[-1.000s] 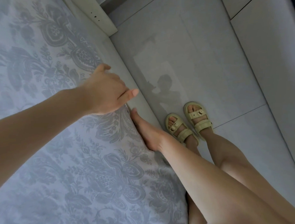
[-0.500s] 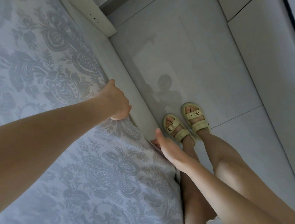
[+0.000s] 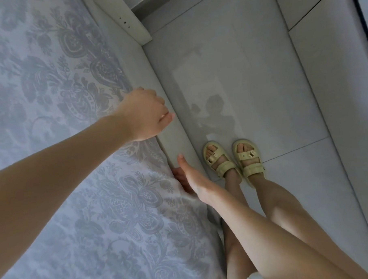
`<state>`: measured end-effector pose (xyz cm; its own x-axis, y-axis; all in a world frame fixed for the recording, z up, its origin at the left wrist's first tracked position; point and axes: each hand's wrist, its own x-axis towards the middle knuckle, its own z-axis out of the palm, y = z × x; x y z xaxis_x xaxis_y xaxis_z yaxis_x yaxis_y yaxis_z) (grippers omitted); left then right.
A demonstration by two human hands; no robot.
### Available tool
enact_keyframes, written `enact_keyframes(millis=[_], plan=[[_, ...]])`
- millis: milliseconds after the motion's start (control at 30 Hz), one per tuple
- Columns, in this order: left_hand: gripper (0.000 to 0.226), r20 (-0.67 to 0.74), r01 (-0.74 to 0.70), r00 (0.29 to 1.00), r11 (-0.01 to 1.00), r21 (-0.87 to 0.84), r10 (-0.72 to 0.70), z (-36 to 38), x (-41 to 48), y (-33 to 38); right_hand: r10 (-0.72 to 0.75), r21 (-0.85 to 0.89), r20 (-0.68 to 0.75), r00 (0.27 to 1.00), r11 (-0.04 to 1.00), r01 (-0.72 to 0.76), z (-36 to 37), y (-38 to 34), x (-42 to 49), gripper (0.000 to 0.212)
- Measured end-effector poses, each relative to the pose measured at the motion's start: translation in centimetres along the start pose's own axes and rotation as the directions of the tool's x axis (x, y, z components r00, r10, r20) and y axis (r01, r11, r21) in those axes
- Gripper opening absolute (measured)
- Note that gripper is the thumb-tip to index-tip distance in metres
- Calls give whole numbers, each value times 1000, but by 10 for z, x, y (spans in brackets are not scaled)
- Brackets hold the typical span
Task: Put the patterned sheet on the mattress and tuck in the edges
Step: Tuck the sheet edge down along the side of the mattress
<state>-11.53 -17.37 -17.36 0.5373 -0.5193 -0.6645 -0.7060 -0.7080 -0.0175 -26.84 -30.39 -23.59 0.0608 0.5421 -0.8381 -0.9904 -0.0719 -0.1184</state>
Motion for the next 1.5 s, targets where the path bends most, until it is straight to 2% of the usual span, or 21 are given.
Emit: enact_keyframes(millis=[67,133,200,267,333,433,533,600,733,800,867,900,967,1000,1033,1100,1167,1267,1367,1433,1500], plan=[[63,36,-45,998,999,-26,46,5,-10,19,21,-12,-24,999,1000,-22,0,-5,-3,75],[61,128,-81,988,996,-34,85,20,-19,39,-69,-107,-137,988,993,55,1,3,-1,73],[59,190,-85,978,996,-20,88,37,-27,50,-172,-166,-320,932,978,124,0,21,-1,65],[56,163,-93,982,996,2,92,51,-29,57,-230,-202,-463,856,968,151,-12,43,-2,49],[56,147,-105,984,994,10,102,57,-26,64,-246,-277,-454,856,953,127,-25,62,-6,30],[61,218,-119,969,993,-1,116,65,-19,82,-166,-224,-330,929,970,94,-38,83,-7,36],[71,262,-74,963,997,24,66,71,-17,91,-216,-275,-317,923,953,128,-40,92,-3,23],[73,288,-52,957,997,52,35,70,-17,94,-317,-351,-377,870,918,182,-36,95,-2,15],[71,301,-24,954,998,54,7,62,-18,93,-534,-385,-531,658,844,374,-21,99,-16,9],[77,292,-5,956,998,57,-12,64,-23,88,-576,-363,-515,635,818,447,-9,99,-25,11],[80,257,-17,966,998,62,0,61,-30,85,-596,-351,-442,671,803,482,5,100,-32,15],[79,244,-36,970,997,71,17,60,-33,84,-564,-287,-403,721,826,486,9,99,-33,19],[77,227,-40,973,998,55,27,56,-39,83,-418,41,-271,867,895,444,11,96,-38,27],[76,228,-36,973,998,54,23,53,-42,84,-345,208,-170,923,903,375,9,95,-39,32],[74,219,-46,975,997,54,34,52,-43,84,-282,305,-74,957,907,290,7,94,-40,40],[73,200,-56,979,998,30,49,51,-45,82,-196,296,94,976,942,160,2,89,-34,63],[74,206,-50,978,999,19,45,49,-45,83,-147,205,236,961,974,99,1,83,-11,83],[82,206,-33,978,999,16,29,55,-34,84,-92,85,219,971,994,75,2,78,20,84],[94,71,-103,992,994,-29,105,62,-22,81,-52,151,126,991,988,33,-12,90,31,75],[87,-78,-206,976,977,-53,202,63,-21,85,20,192,47,999,981,-28,-27,107,24,84],[82,-60,-273,961,961,-39,270,63,-28,93,105,211,-14,994,972,-99,-38,125,9,97]])
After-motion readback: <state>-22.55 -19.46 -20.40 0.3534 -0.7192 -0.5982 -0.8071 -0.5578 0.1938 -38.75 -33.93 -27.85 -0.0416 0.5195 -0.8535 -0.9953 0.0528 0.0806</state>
